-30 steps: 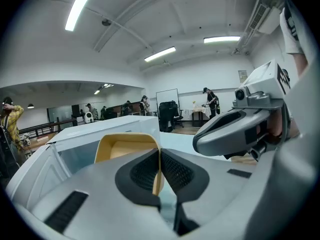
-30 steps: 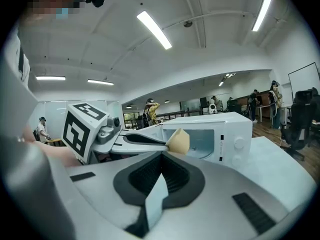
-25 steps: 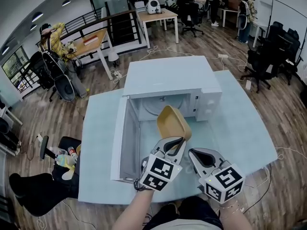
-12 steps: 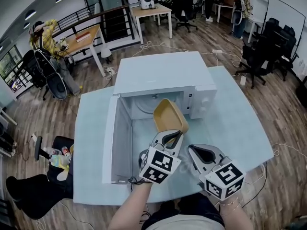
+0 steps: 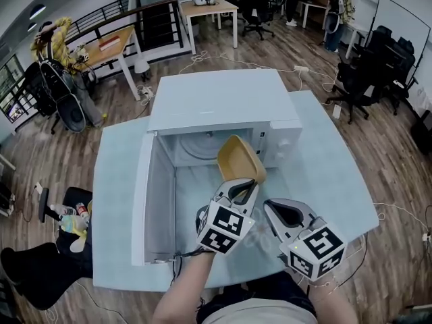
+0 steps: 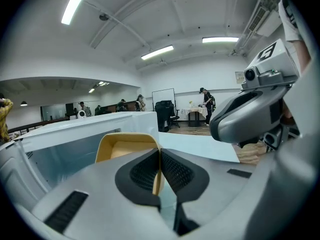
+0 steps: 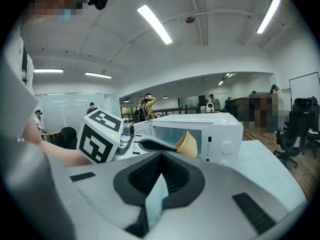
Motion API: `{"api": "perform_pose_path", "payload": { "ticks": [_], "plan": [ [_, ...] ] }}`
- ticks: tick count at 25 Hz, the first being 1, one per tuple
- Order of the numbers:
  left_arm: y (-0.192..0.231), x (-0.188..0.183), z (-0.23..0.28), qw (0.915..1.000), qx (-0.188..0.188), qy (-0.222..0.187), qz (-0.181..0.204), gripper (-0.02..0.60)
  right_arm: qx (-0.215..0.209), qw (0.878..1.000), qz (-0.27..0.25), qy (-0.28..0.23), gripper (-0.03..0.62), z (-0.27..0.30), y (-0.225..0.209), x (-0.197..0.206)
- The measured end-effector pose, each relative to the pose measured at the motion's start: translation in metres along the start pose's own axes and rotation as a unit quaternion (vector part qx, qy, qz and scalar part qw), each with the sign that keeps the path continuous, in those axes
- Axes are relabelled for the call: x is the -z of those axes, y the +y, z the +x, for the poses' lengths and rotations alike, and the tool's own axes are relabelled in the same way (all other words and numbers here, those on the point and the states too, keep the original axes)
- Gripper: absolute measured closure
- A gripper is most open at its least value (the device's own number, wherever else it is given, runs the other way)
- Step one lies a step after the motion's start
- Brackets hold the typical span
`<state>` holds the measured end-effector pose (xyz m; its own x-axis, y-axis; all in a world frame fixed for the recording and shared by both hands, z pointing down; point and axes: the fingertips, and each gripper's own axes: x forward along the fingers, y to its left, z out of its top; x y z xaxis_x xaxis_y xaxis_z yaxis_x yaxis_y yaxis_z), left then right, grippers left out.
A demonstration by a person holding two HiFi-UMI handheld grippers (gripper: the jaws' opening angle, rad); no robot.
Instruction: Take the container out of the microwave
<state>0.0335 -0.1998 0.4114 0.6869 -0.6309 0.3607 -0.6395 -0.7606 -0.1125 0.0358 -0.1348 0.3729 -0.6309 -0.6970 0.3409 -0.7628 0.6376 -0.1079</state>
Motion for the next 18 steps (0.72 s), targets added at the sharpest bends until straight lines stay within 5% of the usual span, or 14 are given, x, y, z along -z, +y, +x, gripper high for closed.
{"api": "perform_pose_path", "payload": {
  "ticks": [11,18],
  "plan": [
    [0.0,0.042,0.012,0.9987,0.006,0.039,-0.033,0.557,0.0,1.0,0.003,0.018,0.585,0.005,-0.013,0.008],
    [-0.037,0.04,0.007,0.9979,0.039,0.036,-0.038,0.557,-0.002,1.0,0.005,0.012,0.585,0.006,-0.011,0.006]
  ]
}}
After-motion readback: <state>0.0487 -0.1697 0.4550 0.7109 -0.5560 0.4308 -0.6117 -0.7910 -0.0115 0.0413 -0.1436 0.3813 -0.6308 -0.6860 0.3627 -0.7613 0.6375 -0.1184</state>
